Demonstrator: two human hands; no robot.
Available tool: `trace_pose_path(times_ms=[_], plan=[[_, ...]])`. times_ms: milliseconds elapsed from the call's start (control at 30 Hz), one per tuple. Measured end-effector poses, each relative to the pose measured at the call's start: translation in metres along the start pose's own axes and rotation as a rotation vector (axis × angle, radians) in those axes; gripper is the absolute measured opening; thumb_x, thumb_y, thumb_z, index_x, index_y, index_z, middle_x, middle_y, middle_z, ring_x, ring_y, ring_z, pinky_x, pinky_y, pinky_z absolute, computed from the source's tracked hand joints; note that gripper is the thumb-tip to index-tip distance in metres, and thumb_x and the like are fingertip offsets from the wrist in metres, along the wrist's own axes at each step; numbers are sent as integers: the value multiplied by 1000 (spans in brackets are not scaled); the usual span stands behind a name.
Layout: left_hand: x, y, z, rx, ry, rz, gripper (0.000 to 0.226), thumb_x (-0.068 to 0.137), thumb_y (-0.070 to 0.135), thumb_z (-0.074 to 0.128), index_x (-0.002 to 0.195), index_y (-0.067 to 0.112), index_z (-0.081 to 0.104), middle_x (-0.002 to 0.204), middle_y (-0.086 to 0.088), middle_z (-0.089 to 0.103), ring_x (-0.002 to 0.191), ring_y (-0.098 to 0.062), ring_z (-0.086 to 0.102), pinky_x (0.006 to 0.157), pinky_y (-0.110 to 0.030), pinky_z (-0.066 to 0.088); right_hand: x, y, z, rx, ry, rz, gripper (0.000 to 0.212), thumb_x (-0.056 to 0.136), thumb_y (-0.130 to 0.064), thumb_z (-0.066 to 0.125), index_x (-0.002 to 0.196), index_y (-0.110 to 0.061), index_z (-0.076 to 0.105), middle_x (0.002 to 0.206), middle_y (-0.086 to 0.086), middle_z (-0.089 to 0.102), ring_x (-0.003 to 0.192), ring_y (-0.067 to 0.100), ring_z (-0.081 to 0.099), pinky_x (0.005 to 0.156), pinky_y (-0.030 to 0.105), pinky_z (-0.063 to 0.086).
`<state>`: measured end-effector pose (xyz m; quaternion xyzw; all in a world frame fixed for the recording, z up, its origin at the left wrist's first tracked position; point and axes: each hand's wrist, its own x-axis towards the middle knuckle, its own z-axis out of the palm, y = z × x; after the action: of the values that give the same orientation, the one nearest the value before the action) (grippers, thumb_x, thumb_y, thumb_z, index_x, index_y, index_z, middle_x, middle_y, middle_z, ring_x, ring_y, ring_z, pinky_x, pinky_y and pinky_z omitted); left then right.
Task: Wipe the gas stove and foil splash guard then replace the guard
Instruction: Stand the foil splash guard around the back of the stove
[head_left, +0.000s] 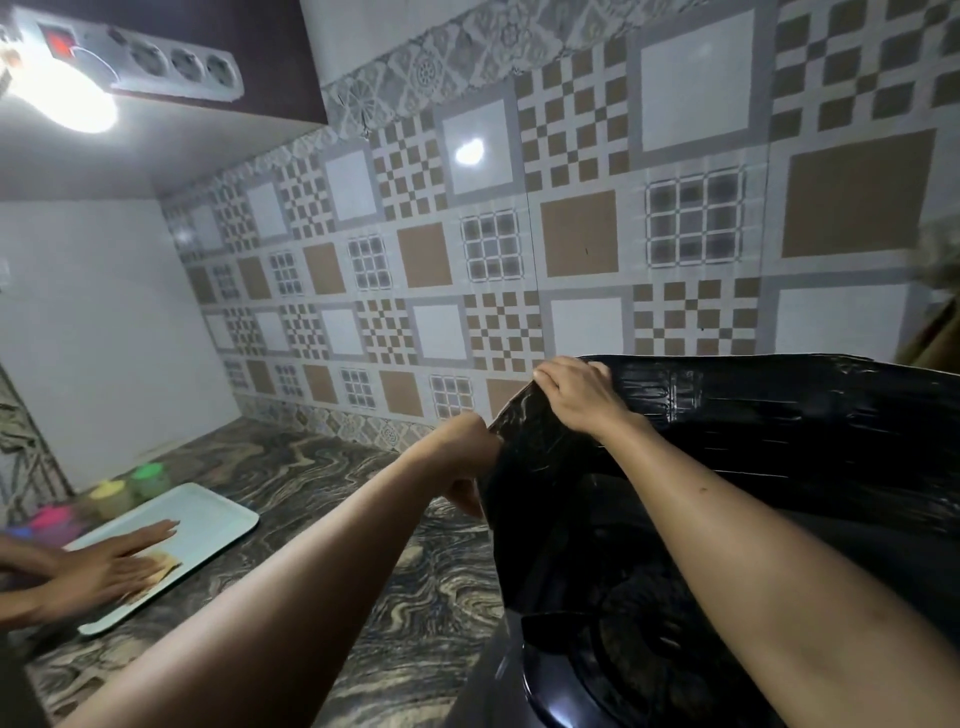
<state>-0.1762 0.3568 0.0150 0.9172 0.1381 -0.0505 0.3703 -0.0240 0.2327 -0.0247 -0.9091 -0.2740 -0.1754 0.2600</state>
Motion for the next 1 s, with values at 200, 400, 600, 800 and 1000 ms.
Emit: trace_pose_path(times_ms=[200, 400, 600, 800, 1000], plan=[[-4, 6, 1, 62, -10, 8, 37, 98, 26, 52, 103, -11, 57, 83, -22, 67, 70, -39, 71, 60, -45, 61, 8, 7, 1, 112, 65, 23, 40, 103, -34, 26, 122, -16, 57, 133, 1, 56, 130, 22, 45, 112, 48, 17], [-11, 5, 1, 87, -8, 9, 32, 99, 19, 49, 100, -12, 58, 66, -17, 63, 42, -23, 62, 47, -35, 59, 11, 11, 1, 24, 31, 84, 43, 103, -36, 27, 113, -14, 61, 125, 2, 59, 123, 20, 47, 112, 51, 18], [-10, 7, 0, 133, -13, -10, 41, 100, 31, 49, 107, -9, 57, 80, -22, 66, 48, -23, 64, 45, -32, 58, 7, 7, -2, 56, 43, 104, 41, 103, -34, 24, 124, -17, 55, 134, 0, 53, 129, 18, 42, 113, 51, 15], [-10, 15, -15, 286, 4, 15, 55, 92, 49, 55, 112, -2, 57, 104, -17, 62, 96, -35, 65, 69, -39, 56, -21, 22, -33, -13, 161, 127, 39, 101, -31, 35, 135, -16, 46, 144, 0, 45, 134, 20, 39, 110, 44, 22], [1, 71, -20, 614, 150, 247, 43, 94, 42, 56, 70, 6, 57, 72, -2, 54, 65, -14, 50, 60, -23, 38, -74, 75, -111, -249, 250, 277, 42, 97, -29, 44, 136, -15, 44, 143, 5, 46, 129, 24, 45, 110, 47, 25]])
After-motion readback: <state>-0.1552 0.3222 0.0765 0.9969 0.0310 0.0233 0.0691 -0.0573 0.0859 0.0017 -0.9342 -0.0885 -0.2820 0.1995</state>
